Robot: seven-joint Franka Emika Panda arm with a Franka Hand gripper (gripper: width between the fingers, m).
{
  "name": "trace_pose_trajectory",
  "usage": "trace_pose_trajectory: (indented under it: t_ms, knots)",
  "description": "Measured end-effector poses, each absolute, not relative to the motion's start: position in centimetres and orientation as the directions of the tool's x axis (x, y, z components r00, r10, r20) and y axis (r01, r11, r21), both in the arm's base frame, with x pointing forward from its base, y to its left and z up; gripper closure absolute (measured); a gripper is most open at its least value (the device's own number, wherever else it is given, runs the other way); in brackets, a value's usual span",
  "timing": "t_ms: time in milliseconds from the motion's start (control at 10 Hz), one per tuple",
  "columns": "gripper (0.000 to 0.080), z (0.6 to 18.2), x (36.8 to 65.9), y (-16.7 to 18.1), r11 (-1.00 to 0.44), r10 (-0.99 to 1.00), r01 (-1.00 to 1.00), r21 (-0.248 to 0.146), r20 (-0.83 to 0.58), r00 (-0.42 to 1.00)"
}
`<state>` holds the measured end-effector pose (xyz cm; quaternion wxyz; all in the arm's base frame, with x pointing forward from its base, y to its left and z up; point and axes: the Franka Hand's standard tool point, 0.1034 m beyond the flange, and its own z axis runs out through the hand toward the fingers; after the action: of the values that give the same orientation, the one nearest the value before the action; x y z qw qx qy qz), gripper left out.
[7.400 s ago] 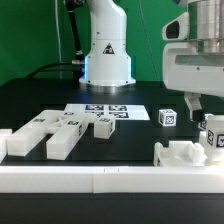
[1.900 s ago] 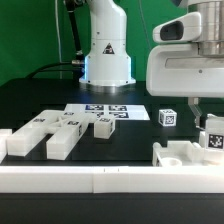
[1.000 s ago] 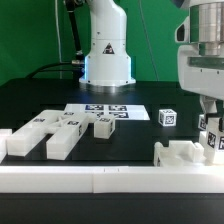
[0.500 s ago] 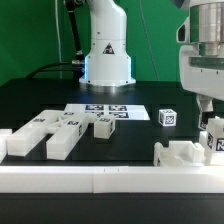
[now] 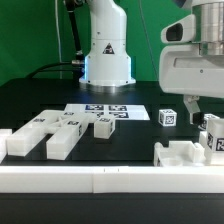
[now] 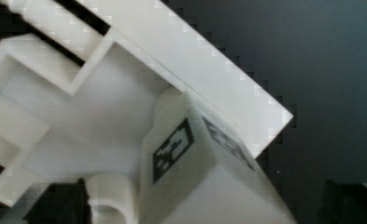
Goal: Assemble chair
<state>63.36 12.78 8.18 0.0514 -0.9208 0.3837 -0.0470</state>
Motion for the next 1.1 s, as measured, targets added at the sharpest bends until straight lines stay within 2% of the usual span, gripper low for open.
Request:
trace_pose_trajectory:
  t_ms: [200,400,800,900,1000,1100]
  knots:
    - [0.0150,8.10,63.49,12.79,-0.815,-0.577,-0.567,-0.120,0.070,0.814]
    - [0.0150,7.95,63.50,12.75,-0.912,-0.407,-0.398,-0.094,0.096,0.909]
    - [0.0150,7.83,63.61,12.24,-0.990,-0.137,-0.132,-0.043,0.121,0.983]
    - [0.0265,7.82,63.61,12.22,-0.993,-0.116,-0.112,-0.041,0.122,0.986]
    - [0.0265,7.81,63.61,12.23,-0.992,-0.125,-0.120,-0.042,0.121,0.985]
    - [0.0402,7.79,63.60,12.23,-0.991,-0.131,-0.127,-0.043,0.121,0.984]
